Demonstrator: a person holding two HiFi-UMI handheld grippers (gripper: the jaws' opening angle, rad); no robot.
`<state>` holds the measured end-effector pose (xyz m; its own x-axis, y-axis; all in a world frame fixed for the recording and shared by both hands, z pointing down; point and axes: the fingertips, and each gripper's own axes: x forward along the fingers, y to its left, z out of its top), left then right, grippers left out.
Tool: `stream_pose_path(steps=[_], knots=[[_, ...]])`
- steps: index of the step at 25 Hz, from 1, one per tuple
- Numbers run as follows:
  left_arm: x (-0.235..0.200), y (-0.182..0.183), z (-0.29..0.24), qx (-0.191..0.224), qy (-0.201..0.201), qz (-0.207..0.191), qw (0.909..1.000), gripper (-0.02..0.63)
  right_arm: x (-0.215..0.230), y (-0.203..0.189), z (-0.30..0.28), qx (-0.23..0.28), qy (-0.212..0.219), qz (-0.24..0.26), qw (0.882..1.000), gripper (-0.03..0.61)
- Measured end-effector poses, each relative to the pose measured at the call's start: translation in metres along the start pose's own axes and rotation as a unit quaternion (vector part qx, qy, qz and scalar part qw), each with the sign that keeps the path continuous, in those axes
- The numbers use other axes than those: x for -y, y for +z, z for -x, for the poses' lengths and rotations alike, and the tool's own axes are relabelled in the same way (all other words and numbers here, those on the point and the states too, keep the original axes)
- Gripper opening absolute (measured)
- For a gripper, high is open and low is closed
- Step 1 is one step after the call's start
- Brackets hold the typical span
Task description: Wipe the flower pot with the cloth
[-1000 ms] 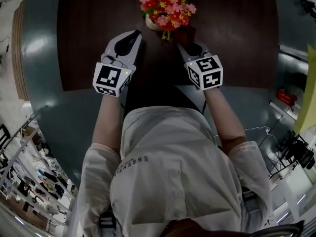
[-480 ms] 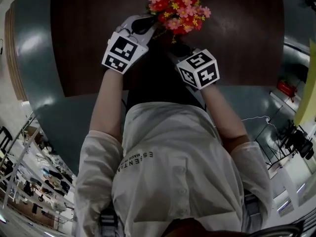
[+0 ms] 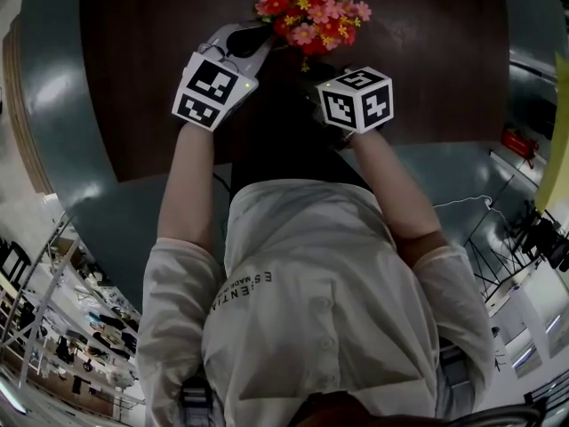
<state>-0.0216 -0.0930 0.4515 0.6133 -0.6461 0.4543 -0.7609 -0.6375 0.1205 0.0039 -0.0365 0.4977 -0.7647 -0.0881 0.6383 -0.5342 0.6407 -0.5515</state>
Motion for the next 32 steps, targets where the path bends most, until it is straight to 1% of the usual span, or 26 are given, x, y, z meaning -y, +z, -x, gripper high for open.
stream_pose_path(steps=[5, 8, 12, 16, 18, 22, 26, 32], knots=[[-0.001, 0.002, -0.001, 0.005, 0.003, 0.003, 1.0, 0.02, 0.032, -0.001, 0.027, 0.025, -0.042, -0.035, 0.998, 0.057], [0.0, 0.004, -0.002, 0.007, 0.002, 0.016, 0.9998, 0.02, 0.055, 0.004, 0.046, 0.047, -0.074, -0.057, 0.995, 0.055], [0.001, 0.004, -0.003, 0.012, 0.001, 0.036, 0.9993, 0.019, 0.085, 0.015, 0.071, 0.071, -0.113, -0.062, 0.989, 0.055], [0.002, -0.001, -0.002, 0.015, 0.002, 0.049, 0.9987, 0.018, 0.111, 0.039, 0.084, 0.098, -0.147, -0.059, 0.983, 0.057], [0.002, 0.0, -0.003, 0.017, 0.005, 0.051, 0.9985, 0.018, 0.115, 0.051, 0.075, 0.093, -0.137, -0.042, 0.985, 0.057], [0.002, 0.001, -0.004, 0.025, 0.01, 0.054, 0.9982, 0.017, 0.105, 0.059, 0.047, 0.047, -0.094, 0.005, 0.994, 0.057], [0.001, 0.003, 0.0, 0.035, 0.018, 0.063, 0.9972, 0.017, 0.093, 0.052, 0.042, 0.021, -0.08, 0.034, 0.996, 0.056], [-0.002, 0.003, -0.002, 0.045, 0.02, 0.081, 0.9955, 0.017, 0.078, 0.029, 0.044, -0.016, -0.033, 0.064, 0.997, 0.055]])
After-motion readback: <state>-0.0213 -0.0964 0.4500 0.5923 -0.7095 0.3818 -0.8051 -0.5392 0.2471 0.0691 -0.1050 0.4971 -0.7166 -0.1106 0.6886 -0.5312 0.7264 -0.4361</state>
